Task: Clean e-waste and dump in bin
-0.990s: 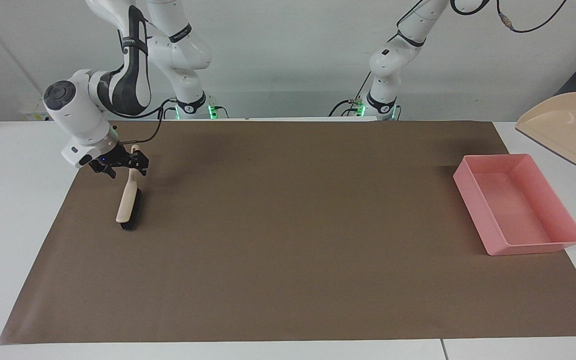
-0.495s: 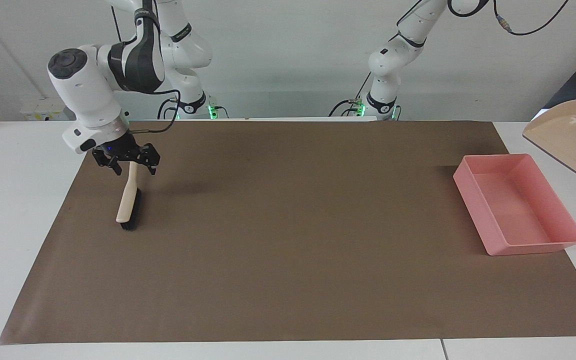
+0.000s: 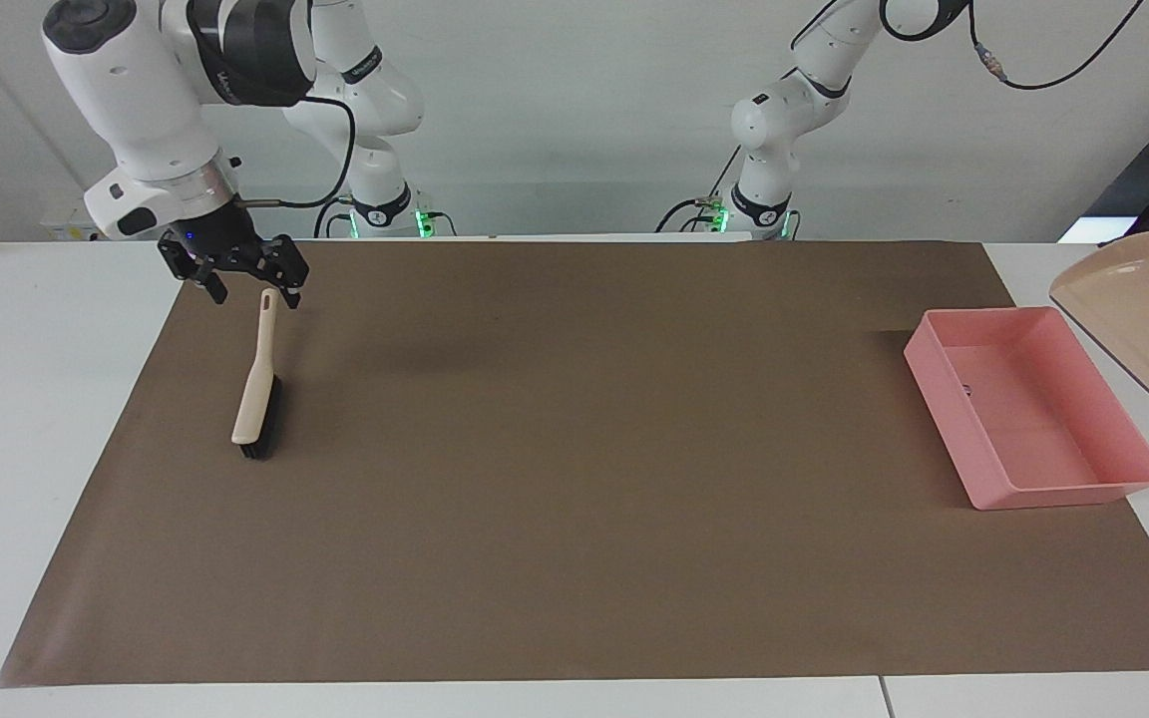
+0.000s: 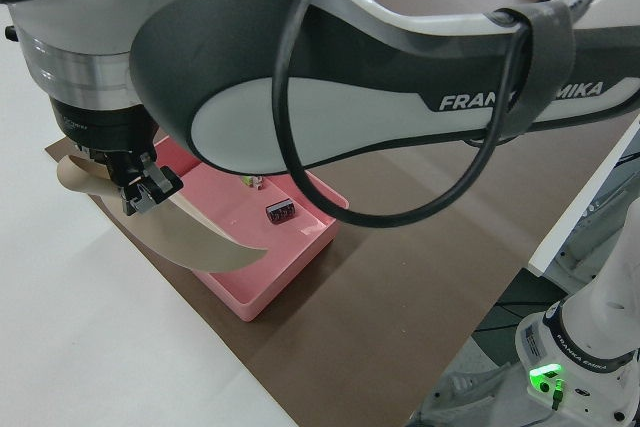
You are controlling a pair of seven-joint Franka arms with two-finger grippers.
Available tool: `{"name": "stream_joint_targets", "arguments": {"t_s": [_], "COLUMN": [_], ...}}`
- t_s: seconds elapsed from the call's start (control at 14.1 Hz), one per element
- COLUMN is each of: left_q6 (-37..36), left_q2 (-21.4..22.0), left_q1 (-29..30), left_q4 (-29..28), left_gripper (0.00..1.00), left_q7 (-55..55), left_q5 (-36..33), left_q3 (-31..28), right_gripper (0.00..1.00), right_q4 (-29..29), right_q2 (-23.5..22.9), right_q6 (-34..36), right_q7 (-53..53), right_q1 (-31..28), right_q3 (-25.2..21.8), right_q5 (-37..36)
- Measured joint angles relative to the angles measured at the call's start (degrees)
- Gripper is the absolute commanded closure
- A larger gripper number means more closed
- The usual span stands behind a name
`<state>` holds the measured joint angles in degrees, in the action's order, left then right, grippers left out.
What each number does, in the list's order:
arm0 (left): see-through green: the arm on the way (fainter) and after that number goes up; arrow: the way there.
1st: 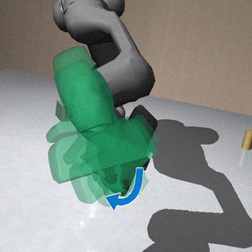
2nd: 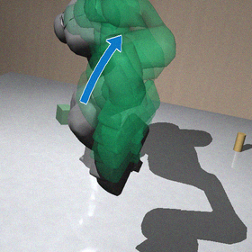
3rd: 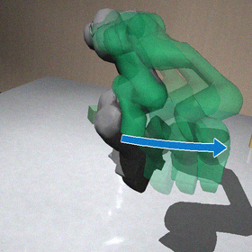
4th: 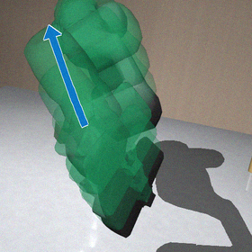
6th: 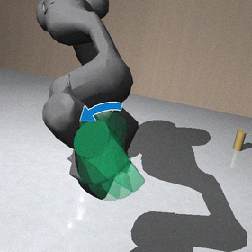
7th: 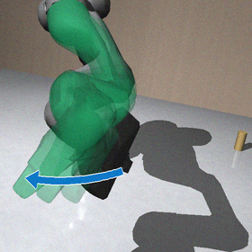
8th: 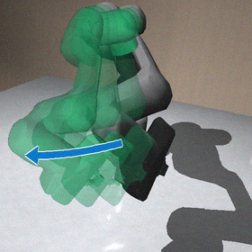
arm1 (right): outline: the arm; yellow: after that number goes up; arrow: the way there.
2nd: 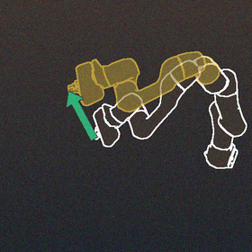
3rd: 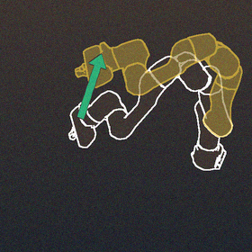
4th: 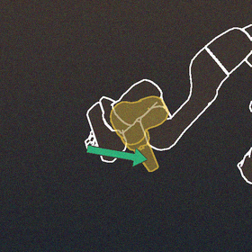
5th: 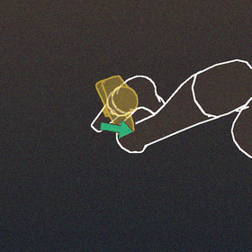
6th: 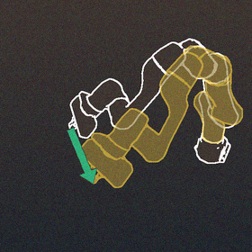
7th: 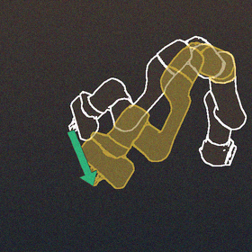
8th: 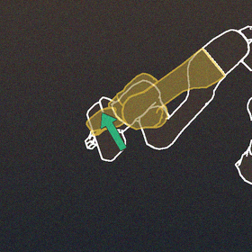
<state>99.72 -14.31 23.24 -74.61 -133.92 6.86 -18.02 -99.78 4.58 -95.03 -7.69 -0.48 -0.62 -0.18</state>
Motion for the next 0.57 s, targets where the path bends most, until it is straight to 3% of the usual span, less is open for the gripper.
{"name": "stream_joint_targets", "arguments": {"t_s": [0.21, 0.57], "left_q6": [5.4, 11.5], "left_q2": [0.1, 1.4], "left_q1": [-2.6, -7.6], "left_q4": [-2.9, -8.2], "left_gripper": [0.99, 0.99], "left_q7": [0.2, 3.8], "left_q5": [-4.1, -11.8], "left_q3": [0.0, 0.0], "right_gripper": [0.01, 0.01], "right_q4": [3.2, 3.9], "right_q2": [-0.1, -1.0], "right_q6": [4.4, 5.3], "right_q7": [-2.1, -2.1], "right_q1": [-0.1, 0.2], "right_q3": [0.0, 0.5], "right_q5": [-0.2, -0.5]}}
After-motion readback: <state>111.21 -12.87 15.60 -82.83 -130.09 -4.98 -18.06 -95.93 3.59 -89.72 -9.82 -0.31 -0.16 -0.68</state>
